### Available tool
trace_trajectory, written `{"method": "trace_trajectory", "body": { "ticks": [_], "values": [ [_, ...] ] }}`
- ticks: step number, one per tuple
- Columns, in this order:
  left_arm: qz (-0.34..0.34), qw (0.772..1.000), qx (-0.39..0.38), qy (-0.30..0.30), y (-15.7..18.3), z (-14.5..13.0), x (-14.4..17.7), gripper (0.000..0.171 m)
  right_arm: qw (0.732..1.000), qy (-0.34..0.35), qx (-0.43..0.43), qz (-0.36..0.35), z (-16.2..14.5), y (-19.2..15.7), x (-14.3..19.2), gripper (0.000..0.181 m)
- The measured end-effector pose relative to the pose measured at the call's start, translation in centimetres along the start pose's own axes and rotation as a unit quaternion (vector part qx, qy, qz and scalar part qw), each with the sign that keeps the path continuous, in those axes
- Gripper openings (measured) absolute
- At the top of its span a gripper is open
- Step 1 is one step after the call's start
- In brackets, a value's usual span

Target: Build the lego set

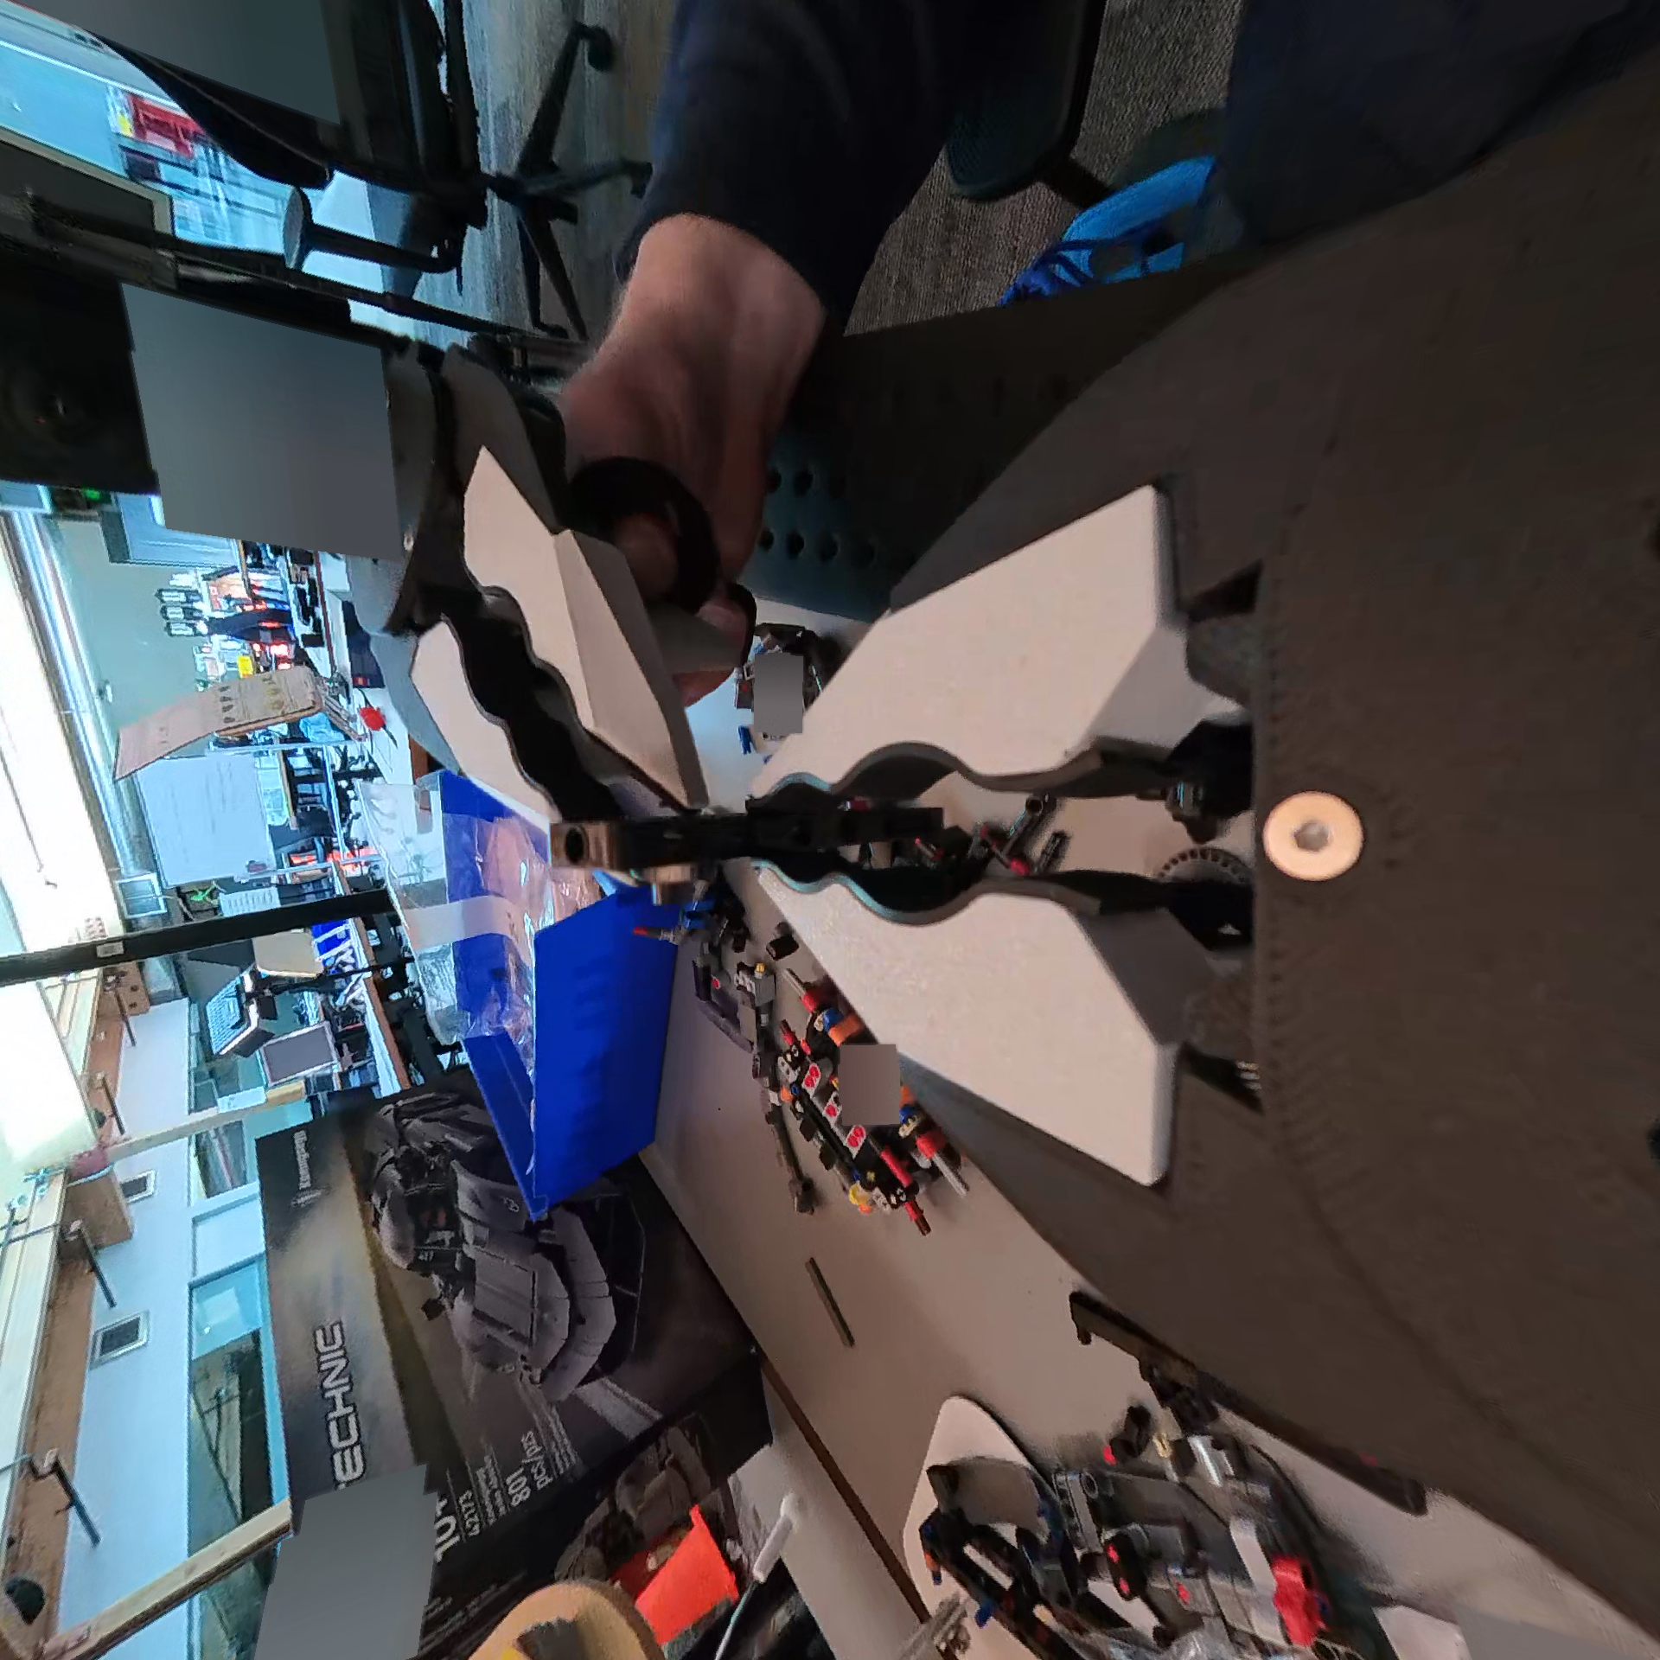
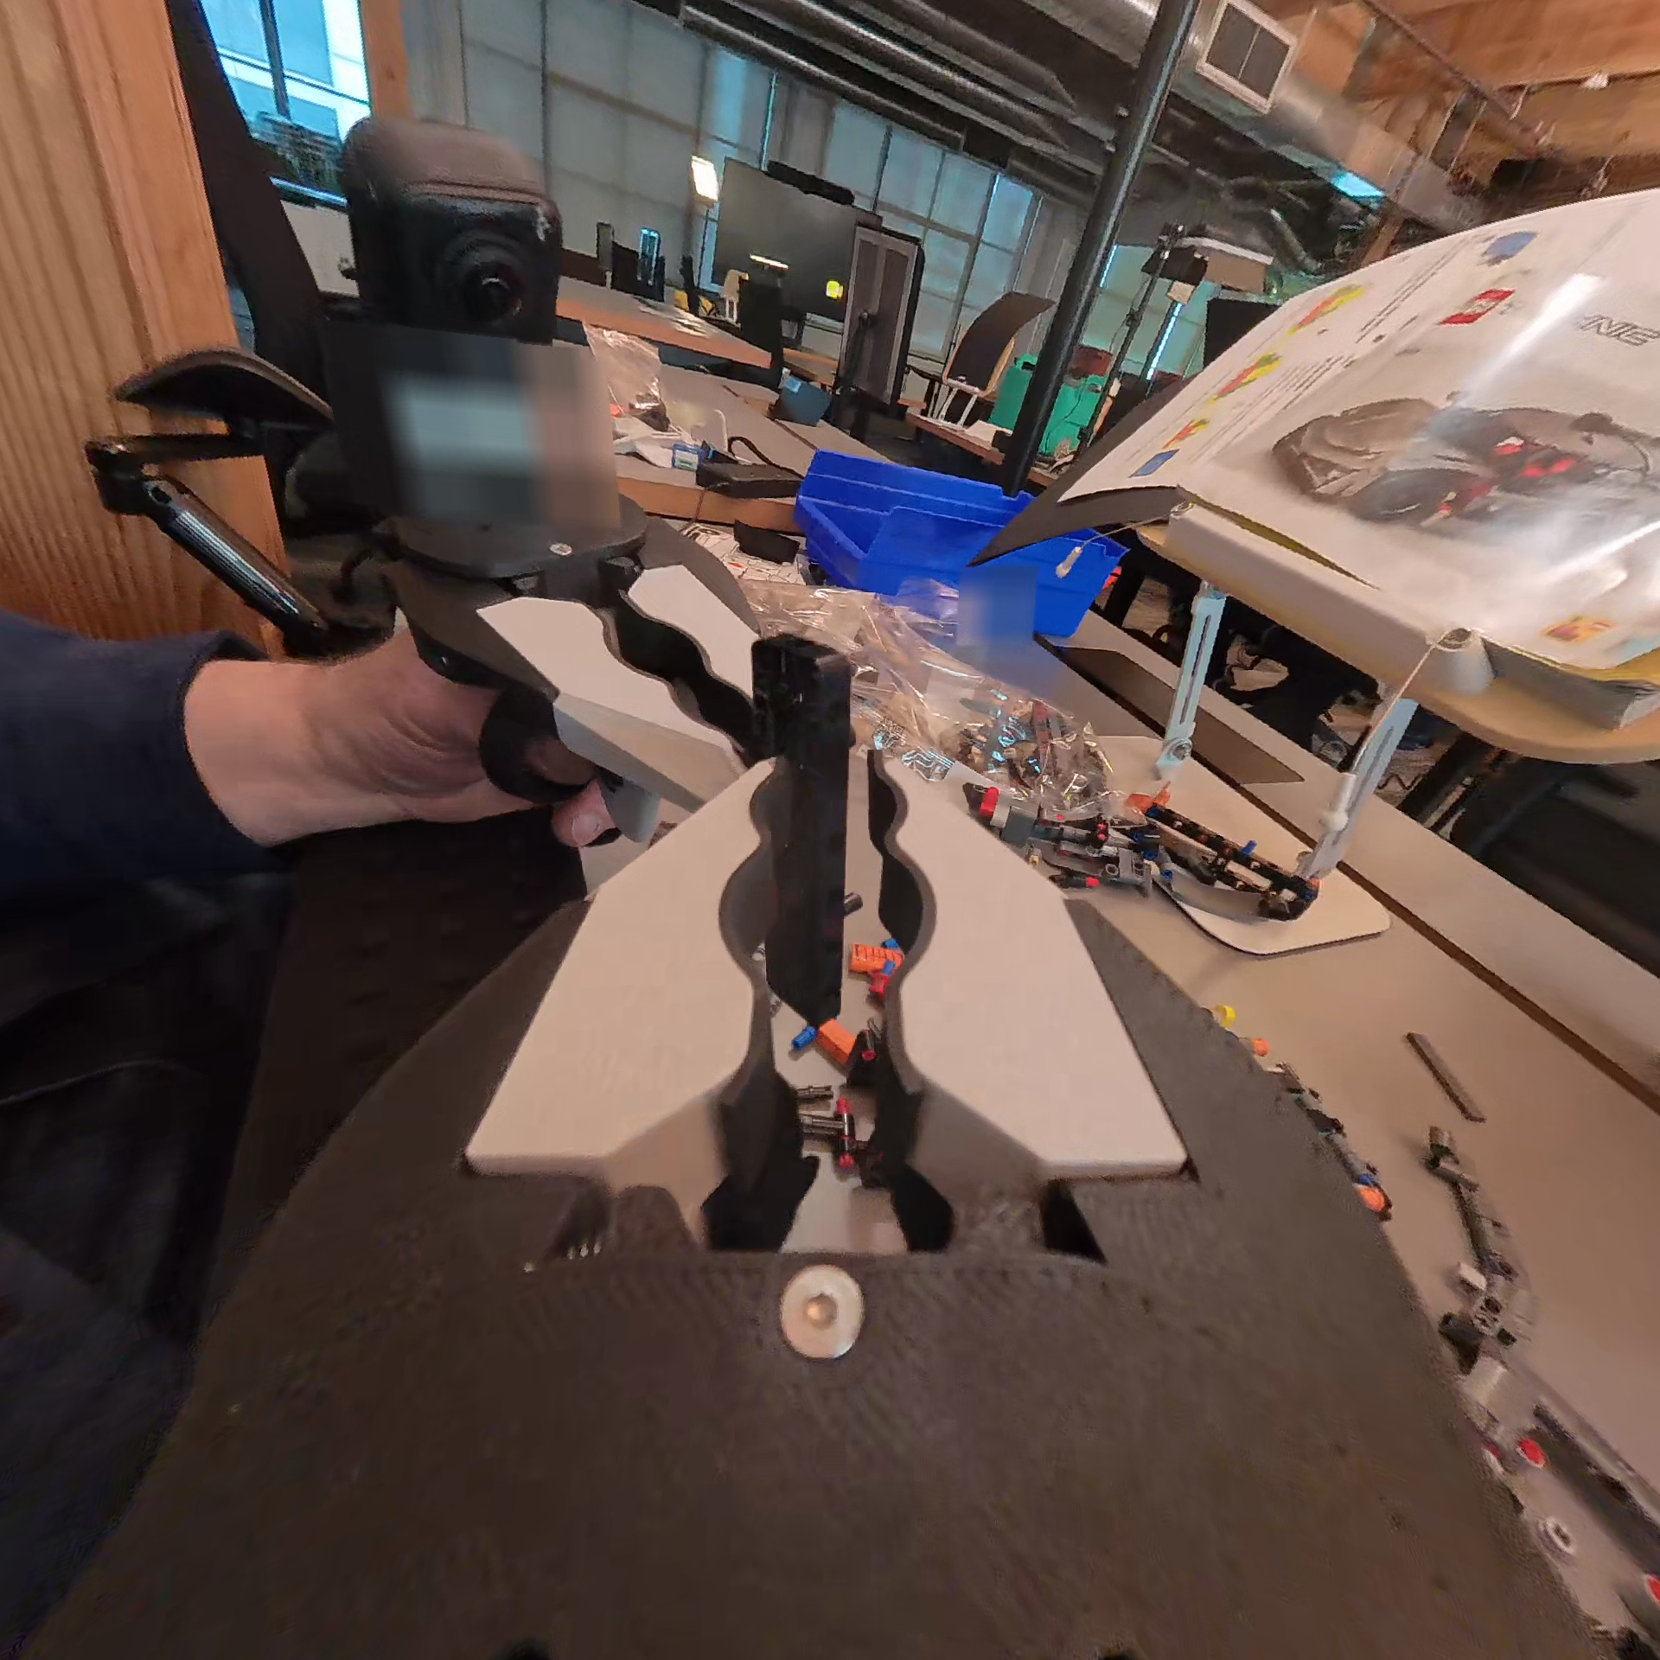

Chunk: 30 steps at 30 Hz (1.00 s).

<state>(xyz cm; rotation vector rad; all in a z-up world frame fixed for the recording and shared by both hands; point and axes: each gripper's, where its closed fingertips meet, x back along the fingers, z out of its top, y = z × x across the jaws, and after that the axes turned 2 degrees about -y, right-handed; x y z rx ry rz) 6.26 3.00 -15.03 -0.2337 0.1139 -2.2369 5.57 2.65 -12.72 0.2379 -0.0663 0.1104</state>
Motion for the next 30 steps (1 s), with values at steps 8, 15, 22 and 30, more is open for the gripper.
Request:
{"method": "trace_trajectory", "body": {
  "ticks": [8,15,22,30],
  "values": [
    [-0.001,1.0,0.006,-0.015,0.1,-0.4,-0.4,0.005,1.0,0.007,-0.015,0.004,0.4,0.0,-0.1,0.014],
    [-0.019,1.0,0.012,-0.007,0.7,-0.1,-0.3,0.005,0.998,0.029,-0.038,0.031,0.7,-0.2,0.3,0.008],
    [0.01,0.999,-0.027,-0.026,0.6,-0.5,-0.7,0.005,1.0,-0.005,-0.008,-0.008,0.0,0.3,0.0,0.009],
    [0.072,0.991,-0.097,-0.065,0.1,-1.2,-1.1,0.006,0.999,-0.028,0.007,-0.038,-0.7,0.7,-0.2,0.008]
  ]
}}
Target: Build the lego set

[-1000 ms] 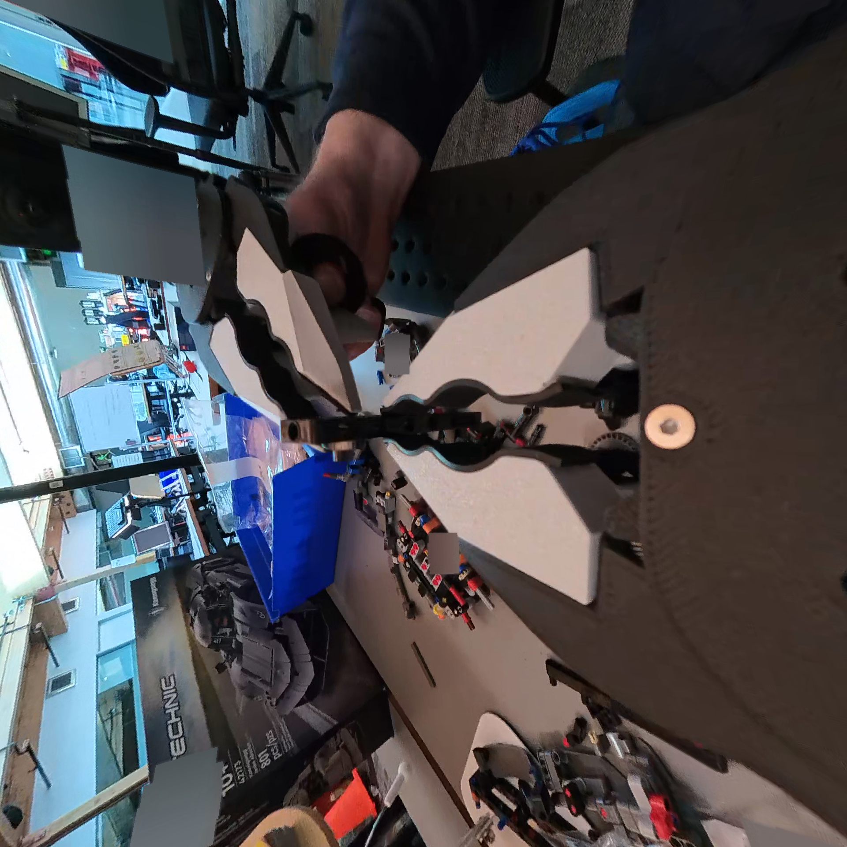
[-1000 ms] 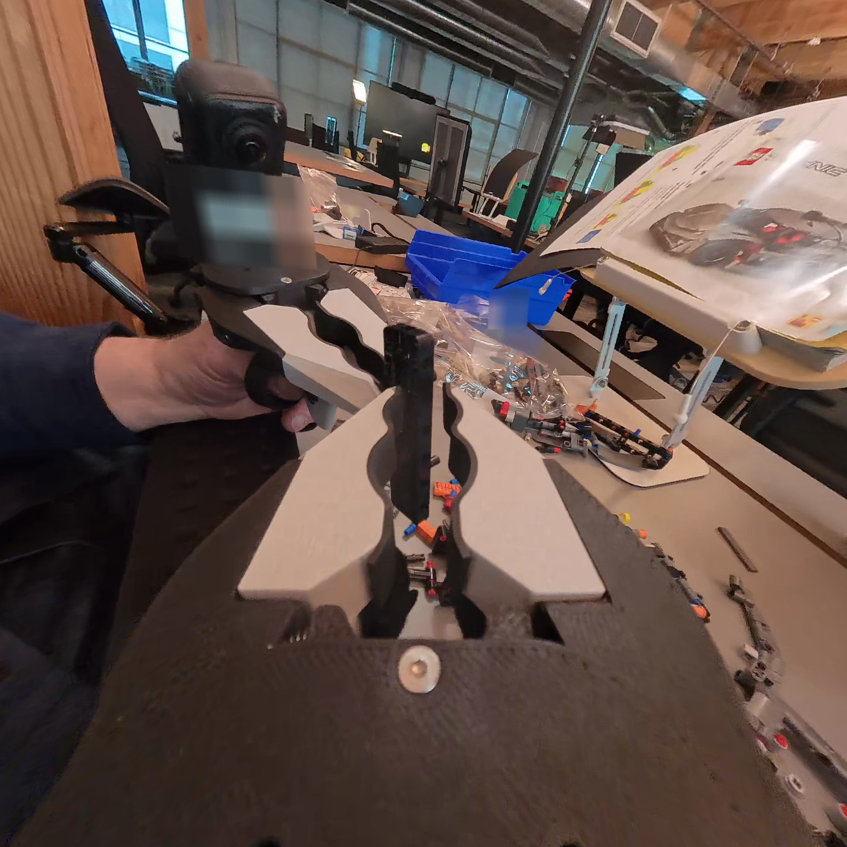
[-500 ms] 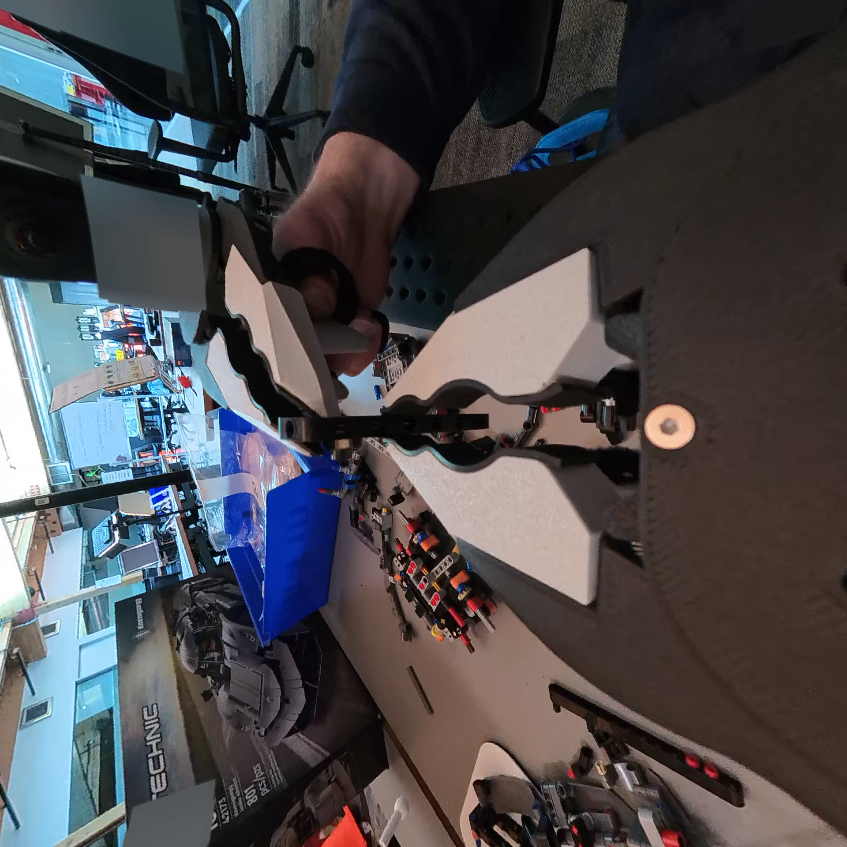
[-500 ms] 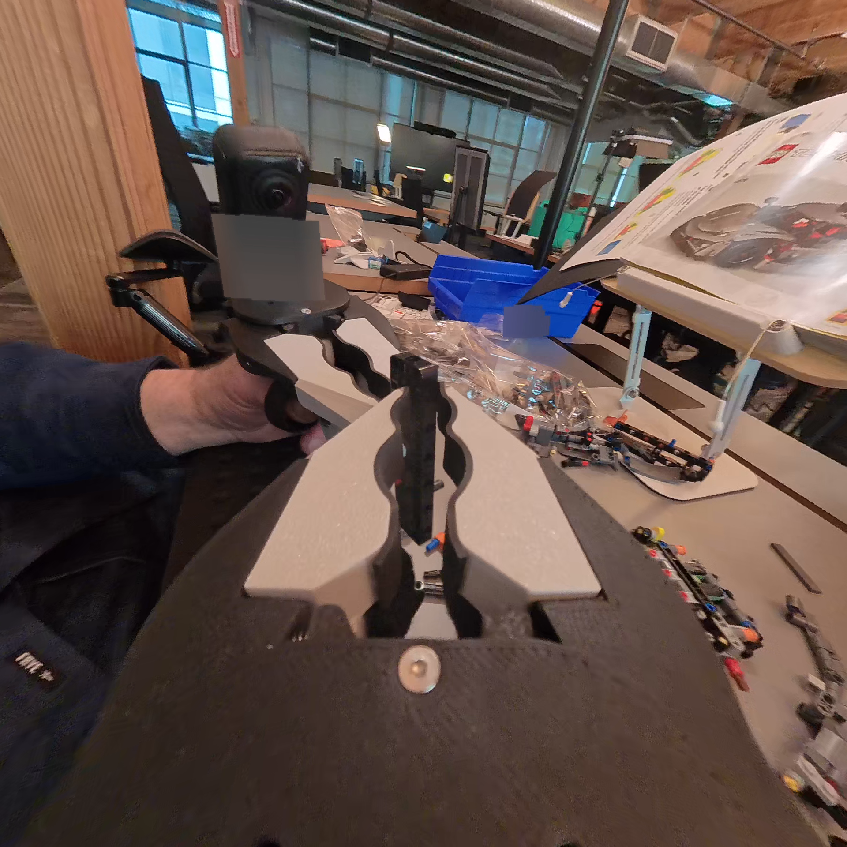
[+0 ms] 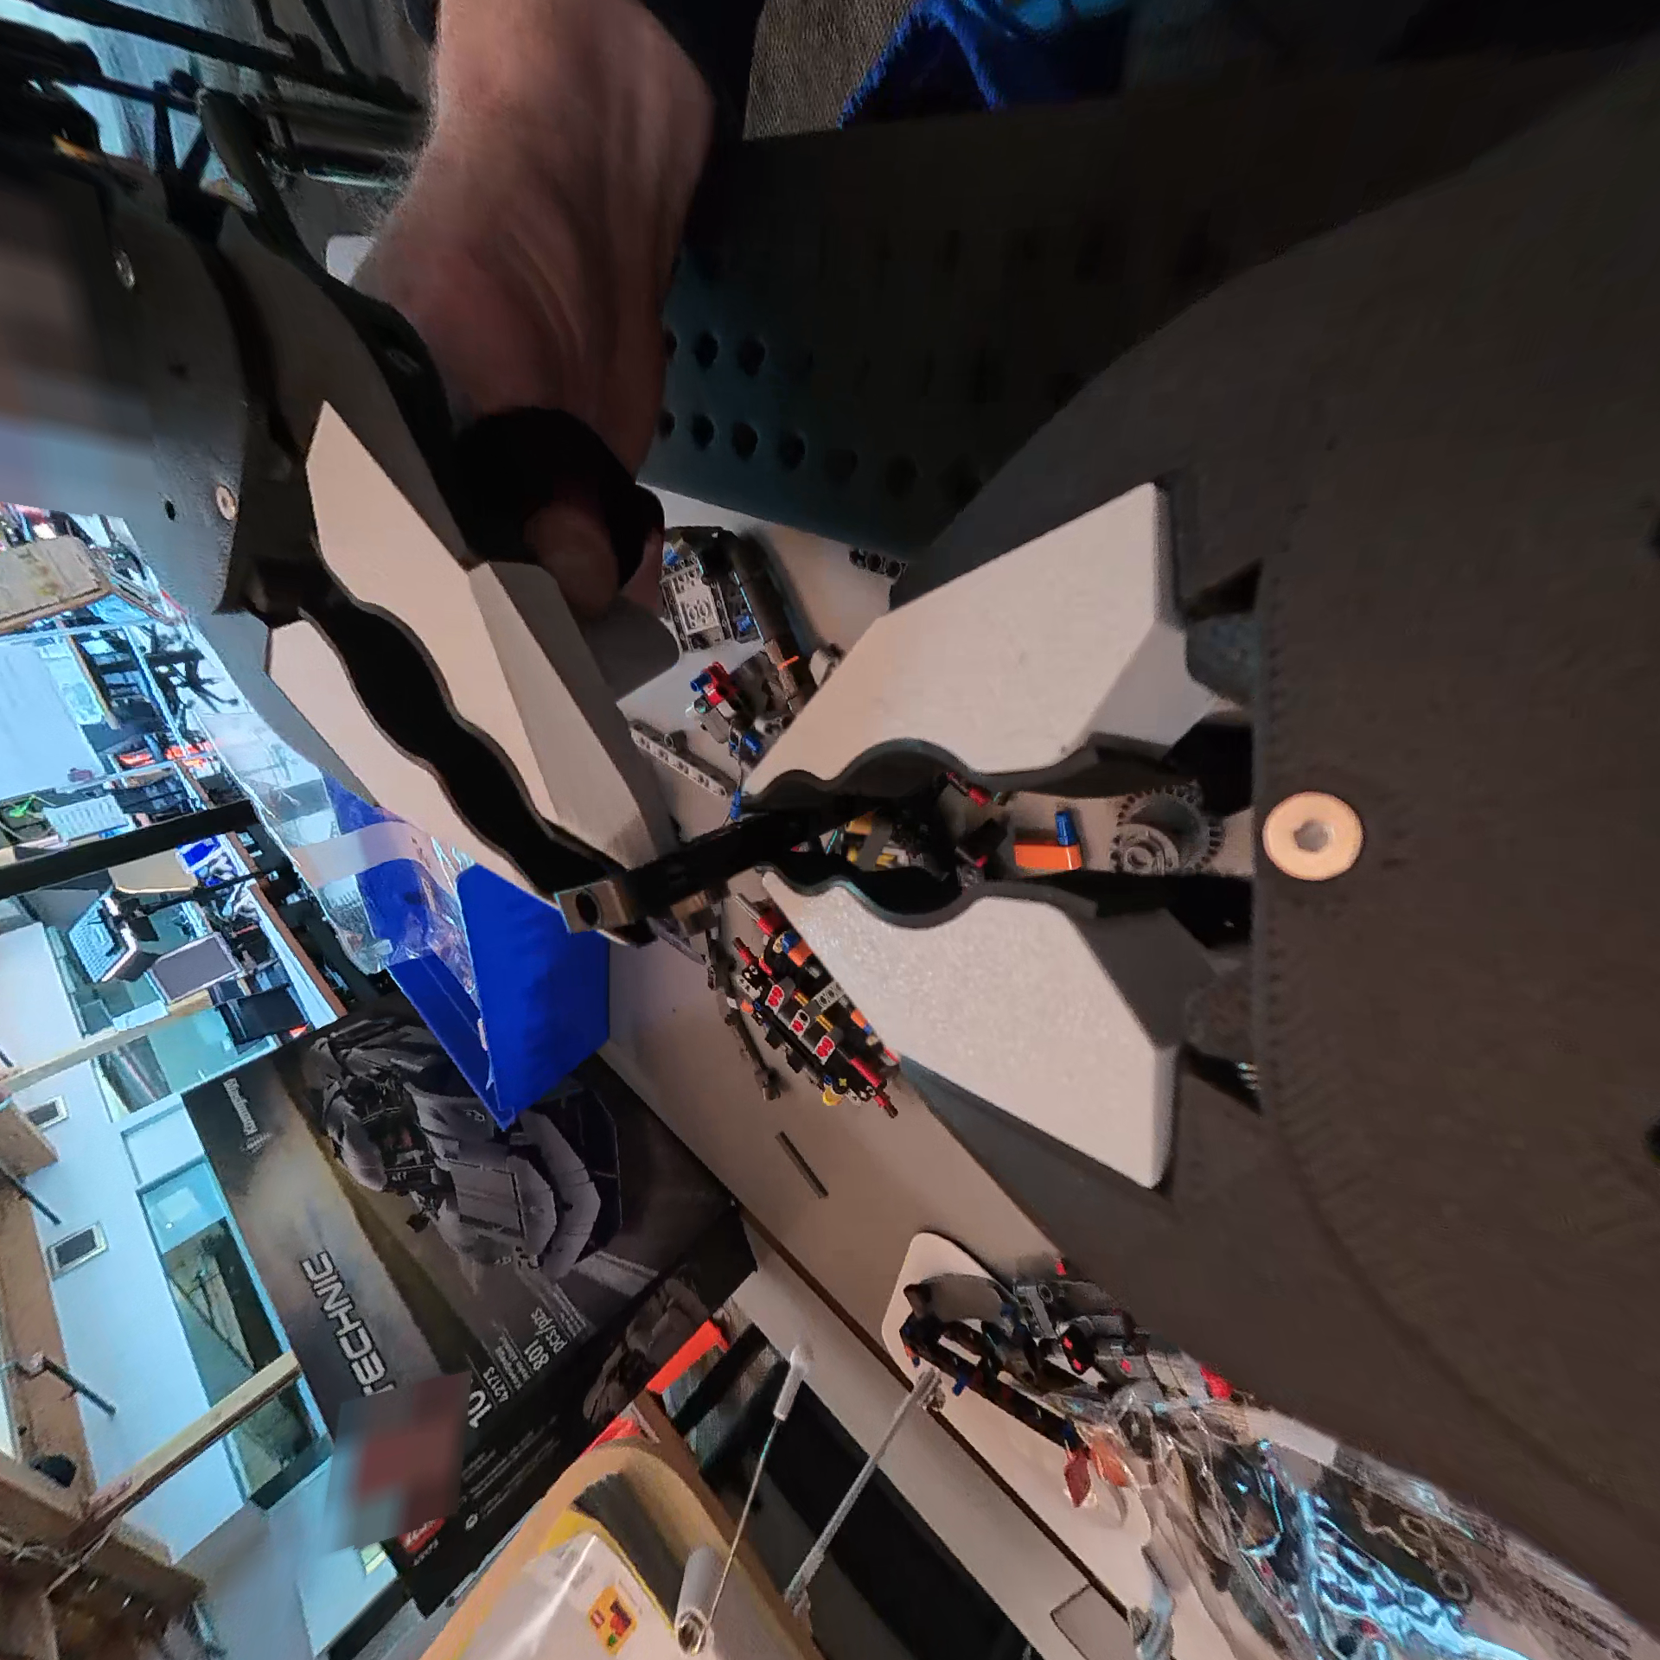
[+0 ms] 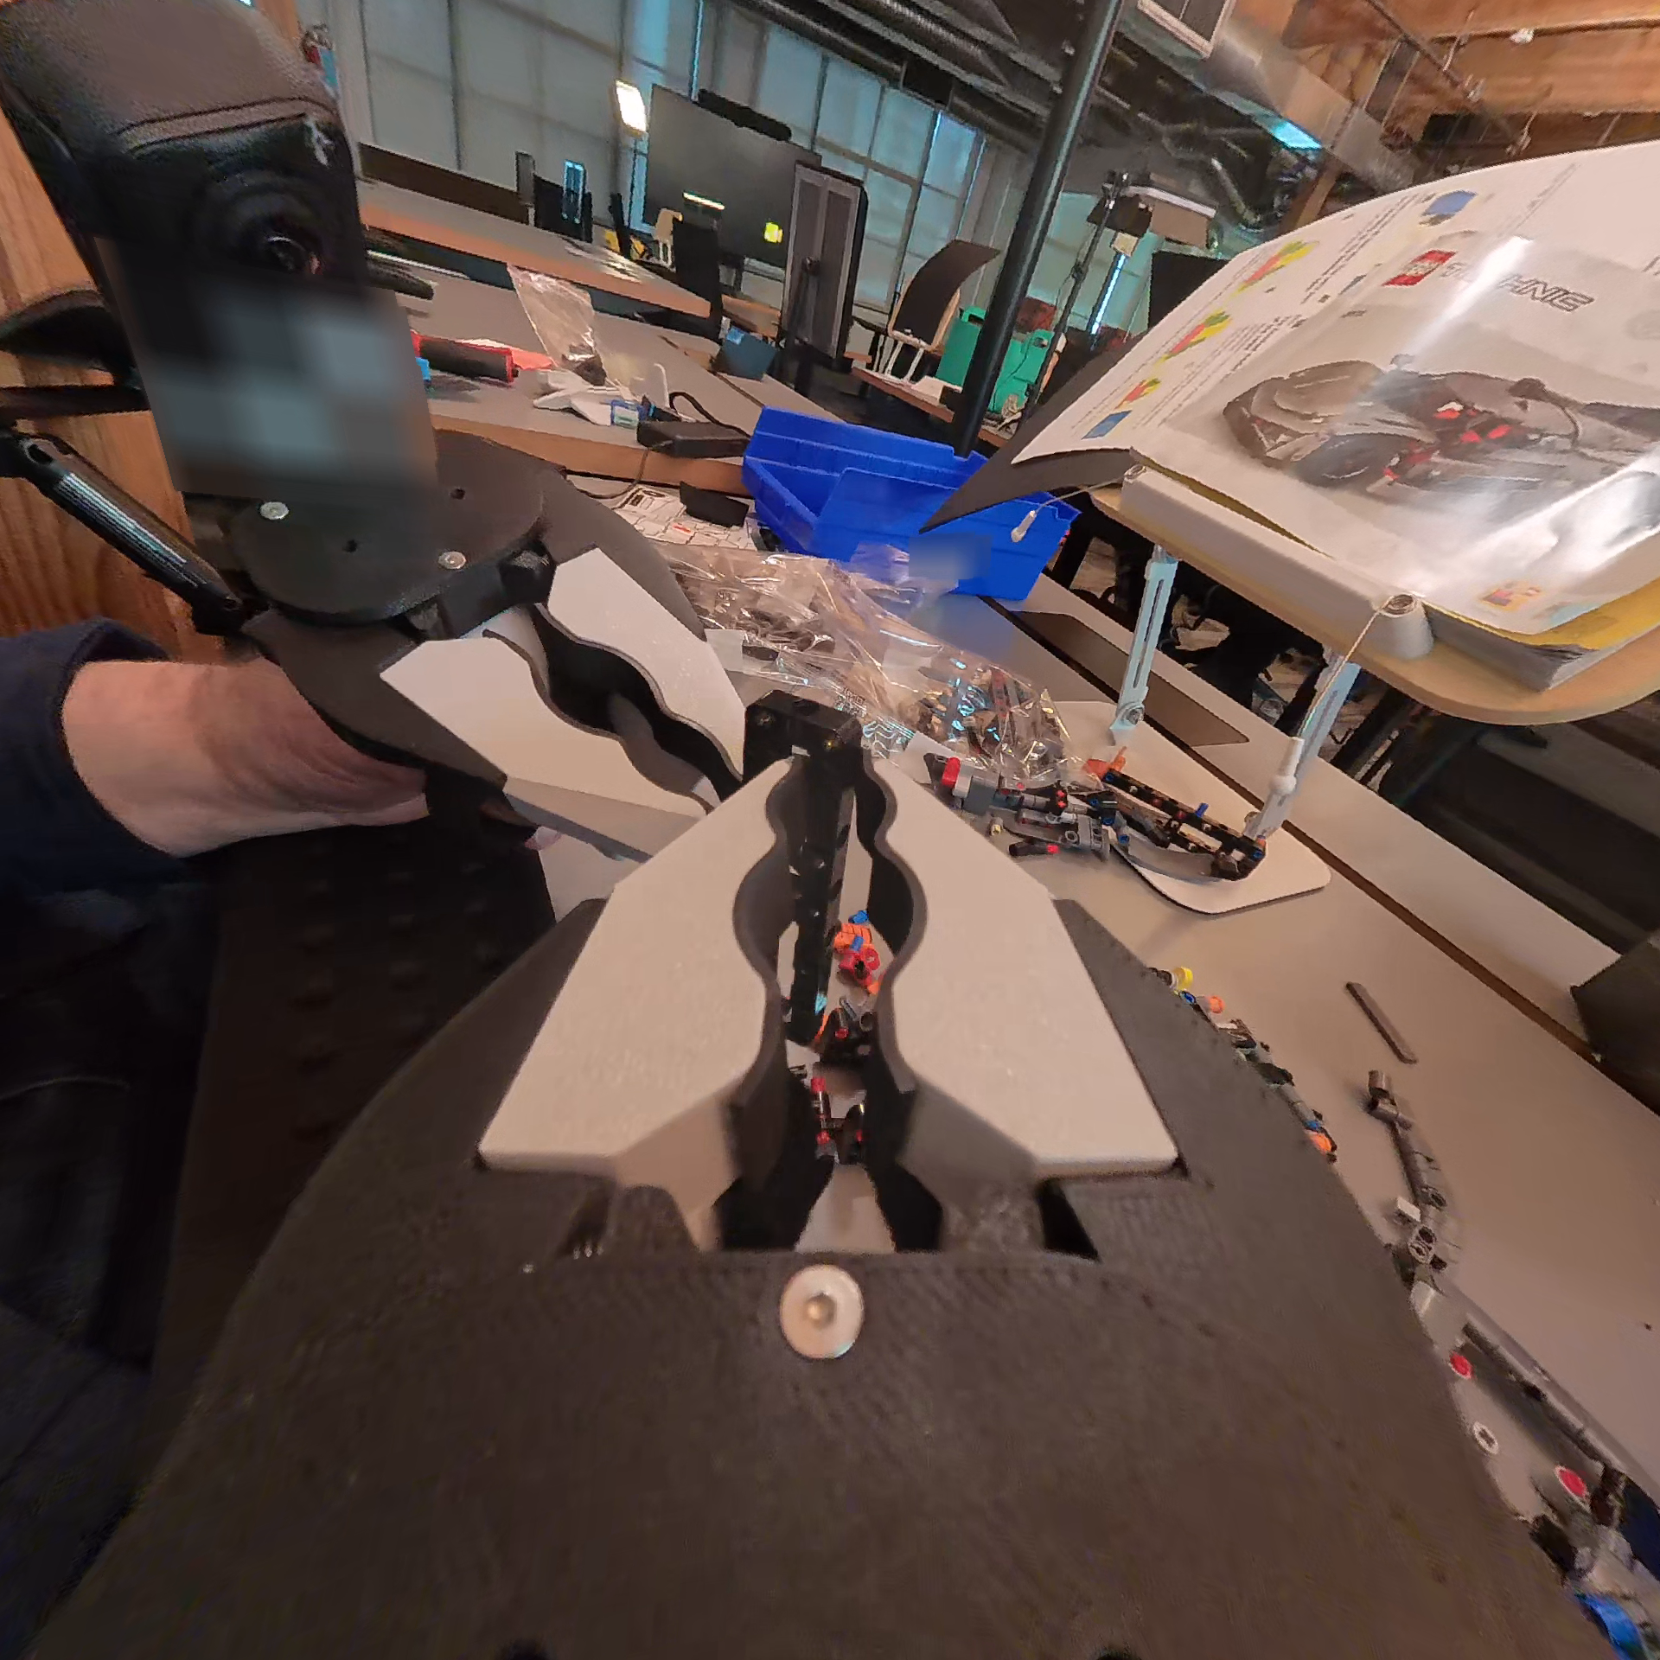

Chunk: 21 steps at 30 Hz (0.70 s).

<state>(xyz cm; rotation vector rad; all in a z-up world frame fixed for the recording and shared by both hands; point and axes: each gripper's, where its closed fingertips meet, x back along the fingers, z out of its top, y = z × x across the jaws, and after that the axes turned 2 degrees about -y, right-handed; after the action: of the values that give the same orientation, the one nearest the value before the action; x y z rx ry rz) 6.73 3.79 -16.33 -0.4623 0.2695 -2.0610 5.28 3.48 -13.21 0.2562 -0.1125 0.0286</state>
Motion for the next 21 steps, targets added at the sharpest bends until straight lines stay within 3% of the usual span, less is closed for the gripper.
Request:
{"method": "trace_trajectory", "body": {
  "ticks": [16,21],
  "values": [
    [0.096,0.988,-0.092,-0.075,-1.0,-1.3,-0.6,0.007,0.996,-0.043,0.028,-0.076,-0.9,0.6,-0.9,0.006],
    [0.105,0.987,-0.099,-0.068,-1.1,-1.0,-0.5,0.007,0.998,-0.016,0.005,-0.062,-0.3,0.6,-0.7,0.006]
  ]
}}
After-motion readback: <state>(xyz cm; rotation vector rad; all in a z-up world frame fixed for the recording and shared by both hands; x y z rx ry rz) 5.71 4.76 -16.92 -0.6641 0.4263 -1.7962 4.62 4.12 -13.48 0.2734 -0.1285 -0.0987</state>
